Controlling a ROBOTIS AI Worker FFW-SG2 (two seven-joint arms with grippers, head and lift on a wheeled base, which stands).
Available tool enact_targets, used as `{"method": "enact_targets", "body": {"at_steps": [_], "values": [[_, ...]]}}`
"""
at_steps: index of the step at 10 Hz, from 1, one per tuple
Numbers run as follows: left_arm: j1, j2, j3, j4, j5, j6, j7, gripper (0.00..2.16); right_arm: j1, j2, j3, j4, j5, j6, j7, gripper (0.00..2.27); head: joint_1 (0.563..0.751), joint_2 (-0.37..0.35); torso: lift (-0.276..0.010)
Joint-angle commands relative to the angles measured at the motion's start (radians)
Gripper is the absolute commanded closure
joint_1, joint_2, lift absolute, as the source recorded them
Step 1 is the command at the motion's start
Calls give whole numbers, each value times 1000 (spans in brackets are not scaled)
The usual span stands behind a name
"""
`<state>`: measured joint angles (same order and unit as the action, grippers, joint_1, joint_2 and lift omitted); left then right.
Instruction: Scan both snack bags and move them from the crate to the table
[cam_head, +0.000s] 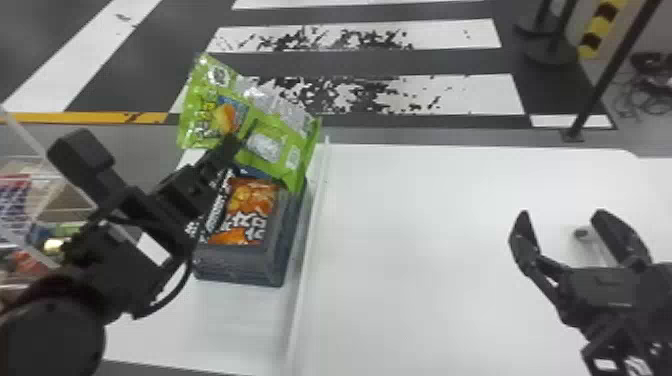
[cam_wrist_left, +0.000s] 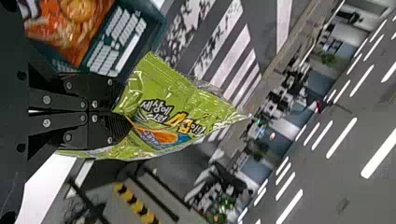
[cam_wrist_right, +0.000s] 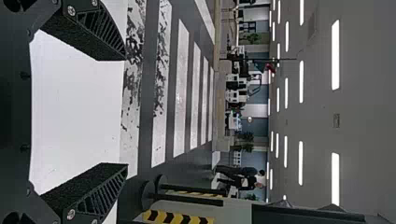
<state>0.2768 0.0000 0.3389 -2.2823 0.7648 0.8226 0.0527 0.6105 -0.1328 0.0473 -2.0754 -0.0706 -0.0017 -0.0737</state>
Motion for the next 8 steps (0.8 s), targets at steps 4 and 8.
{"method": "enact_targets", "body": {"at_steps": [4,8], "values": [[12,-3,-245,191,56,20,-149,2138,-3,19,-3,-9,-6,-30,-1,120,695,-69,-35],[-186,-3,-523,650,-48,-84,-275,2138,-6,32,-12,-9,-9,-30,-1,120,695,-275,-35]]}}
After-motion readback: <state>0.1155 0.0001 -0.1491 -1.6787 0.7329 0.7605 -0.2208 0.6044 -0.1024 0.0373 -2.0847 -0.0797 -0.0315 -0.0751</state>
